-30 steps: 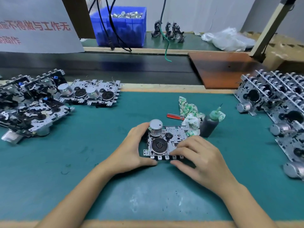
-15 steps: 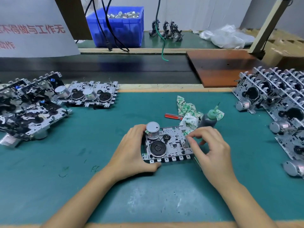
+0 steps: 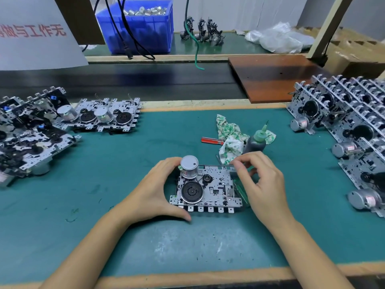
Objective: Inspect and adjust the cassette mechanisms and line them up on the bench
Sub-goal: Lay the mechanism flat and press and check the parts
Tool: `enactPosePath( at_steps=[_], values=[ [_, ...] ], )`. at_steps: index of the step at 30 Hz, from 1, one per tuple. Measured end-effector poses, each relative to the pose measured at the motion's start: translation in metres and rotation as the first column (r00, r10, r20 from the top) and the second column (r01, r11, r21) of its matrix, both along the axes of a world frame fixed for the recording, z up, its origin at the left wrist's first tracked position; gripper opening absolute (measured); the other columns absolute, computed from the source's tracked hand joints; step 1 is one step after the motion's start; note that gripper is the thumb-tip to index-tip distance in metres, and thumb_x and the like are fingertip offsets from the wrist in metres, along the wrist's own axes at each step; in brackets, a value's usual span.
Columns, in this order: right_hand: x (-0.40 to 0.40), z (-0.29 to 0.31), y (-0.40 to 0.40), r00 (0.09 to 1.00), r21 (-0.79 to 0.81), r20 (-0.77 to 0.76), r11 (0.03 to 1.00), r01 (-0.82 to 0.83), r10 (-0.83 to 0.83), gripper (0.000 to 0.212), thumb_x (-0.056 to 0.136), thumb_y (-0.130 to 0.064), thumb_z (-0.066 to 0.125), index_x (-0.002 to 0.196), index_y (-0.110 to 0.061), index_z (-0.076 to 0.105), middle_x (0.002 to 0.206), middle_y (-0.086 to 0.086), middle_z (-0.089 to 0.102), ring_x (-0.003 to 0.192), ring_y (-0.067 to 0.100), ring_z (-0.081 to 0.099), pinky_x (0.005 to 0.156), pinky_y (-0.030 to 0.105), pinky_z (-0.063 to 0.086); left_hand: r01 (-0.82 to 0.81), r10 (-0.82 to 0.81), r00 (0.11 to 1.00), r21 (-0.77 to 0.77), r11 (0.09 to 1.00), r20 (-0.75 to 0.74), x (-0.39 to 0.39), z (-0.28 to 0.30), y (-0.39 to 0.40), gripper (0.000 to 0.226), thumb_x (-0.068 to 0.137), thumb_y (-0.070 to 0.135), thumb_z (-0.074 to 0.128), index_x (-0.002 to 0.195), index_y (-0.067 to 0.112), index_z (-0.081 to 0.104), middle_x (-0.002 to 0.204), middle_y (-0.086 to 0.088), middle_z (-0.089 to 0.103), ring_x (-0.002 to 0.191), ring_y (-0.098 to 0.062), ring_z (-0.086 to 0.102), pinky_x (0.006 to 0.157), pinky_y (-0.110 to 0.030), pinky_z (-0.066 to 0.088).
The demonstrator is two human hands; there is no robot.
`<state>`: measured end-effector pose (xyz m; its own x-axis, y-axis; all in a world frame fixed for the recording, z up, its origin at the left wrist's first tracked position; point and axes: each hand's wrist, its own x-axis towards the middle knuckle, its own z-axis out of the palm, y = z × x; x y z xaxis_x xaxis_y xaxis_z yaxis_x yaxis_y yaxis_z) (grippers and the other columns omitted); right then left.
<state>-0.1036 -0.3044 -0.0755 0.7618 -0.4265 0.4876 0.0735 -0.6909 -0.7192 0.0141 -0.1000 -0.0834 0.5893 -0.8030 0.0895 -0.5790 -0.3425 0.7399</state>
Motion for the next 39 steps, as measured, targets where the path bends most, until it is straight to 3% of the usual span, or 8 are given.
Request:
enactPosePath(
  at_steps=[10,19,22,24,27,30,35,39],
  values=[
    [0.000,-0.002,-0.002,0.999,0.023,-0.031,1.000,0.019,-0.018,0.012,0.090,-0.030,0.053,0.082,-0.024,0.059,0.082,-0.020,0.054,0.080,0.000,0.051,0.064,0.005,0.036,-0.013,0.015,0.980,-0.014,1.000,0.197,-0.010,0.006,-0.003,0.083,0.054,0.054,0.071,0.127,0.039,0.033,0.127,0.025,0.043,0.115,-0.001,0.044,0.100,-0.017,0.031],
    [-0.001,-0.001,-0.003,0.997,0.046,-0.082,0.999,0.015,-0.011,0.013,0.089,-0.033,0.052,0.083,-0.024,0.060,0.084,-0.018,0.056,0.082,0.003,0.052,0.065,0.007,0.037,0.039,-0.039,0.995,0.008,0.999,0.088,-0.004,0.004,0.001,0.096,0.045,0.067,0.079,0.127,0.046,0.033,0.131,0.037,0.034,0.123,0.010,0.035,0.103,-0.008,0.026],
    [-0.002,0.003,-0.001,0.987,0.070,-0.150,0.996,-0.052,0.062,0.017,0.086,-0.041,0.055,0.091,-0.026,0.061,0.092,-0.020,0.056,0.094,0.004,0.053,0.075,0.014,0.041,0.038,-0.038,0.996,0.001,0.999,0.082,-0.004,0.003,0.003,0.096,0.045,0.067,0.079,0.127,0.047,0.033,0.131,0.039,0.033,0.123,0.012,0.035,0.101,-0.005,0.024],
    [-0.004,0.009,-0.002,0.957,0.081,-0.238,0.985,-0.153,0.168,0.037,0.080,-0.057,0.053,0.106,-0.032,0.059,0.107,-0.025,0.054,0.109,-0.002,0.047,0.090,0.020,0.039,0.050,-0.050,0.996,-0.001,0.999,0.074,-0.003,0.002,0.004,0.098,0.045,0.066,0.079,0.128,0.046,0.032,0.131,0.038,0.033,0.124,0.010,0.035,0.102,-0.006,0.024],
    [-0.005,0.020,-0.001,0.817,-0.092,-0.524,0.937,-0.337,0.243,0.093,0.062,-0.081,0.053,0.140,-0.034,0.036,0.138,-0.021,0.039,0.126,-0.008,0.027,0.108,0.020,0.023,0.077,-0.077,0.995,0.005,0.997,0.071,-0.003,0.001,0.004,0.102,0.045,0.065,0.080,0.131,0.045,0.030,0.135,0.032,0.033,0.128,0.003,0.034,0.106,-0.015,0.027],
    [-0.001,0.028,0.006,0.693,-0.346,-0.711,0.797,-0.494,0.120,0.124,0.052,-0.086,0.054,0.151,-0.024,0.012,0.147,-0.010,0.030,0.135,0.009,0.023,0.110,0.024,0.015,0.084,-0.084,0.992,0.005,0.996,0.096,-0.005,0.002,0.003,0.098,0.050,0.065,0.077,0.131,0.042,0.028,0.136,0.025,0.034,0.127,0.000,0.036,0.107,-0.021,0.030],
    [0.014,0.040,0.012,0.671,-0.467,-0.742,0.718,-0.516,0.000,0.113,0.047,-0.079,0.066,0.137,-0.017,0.036,0.116,-0.001,0.048,0.110,0.021,0.048,0.085,0.035,0.043,0.086,-0.085,0.990,-0.008,0.996,0.109,-0.005,0.001,0.001,0.095,0.054,0.064,0.074,0.134,0.036,0.030,0.133,0.024,0.035,0.126,-0.003,0.037,0.107,-0.017,0.028],
    [0.026,0.046,0.010,0.694,-0.526,-0.720,0.648,-0.551,0.006,0.092,0.048,-0.074,0.069,0.118,-0.017,0.052,0.104,0.001,0.061,0.095,0.024,0.058,0.078,0.035,0.048,0.049,-0.048,0.999,-0.048,0.998,0.016,-0.006,0.000,0.001,0.103,0.050,0.061,0.078,0.137,0.036,0.029,0.137,0.019,0.037,0.130,-0.001,0.037,0.110,-0.023,0.030]
  ],
)
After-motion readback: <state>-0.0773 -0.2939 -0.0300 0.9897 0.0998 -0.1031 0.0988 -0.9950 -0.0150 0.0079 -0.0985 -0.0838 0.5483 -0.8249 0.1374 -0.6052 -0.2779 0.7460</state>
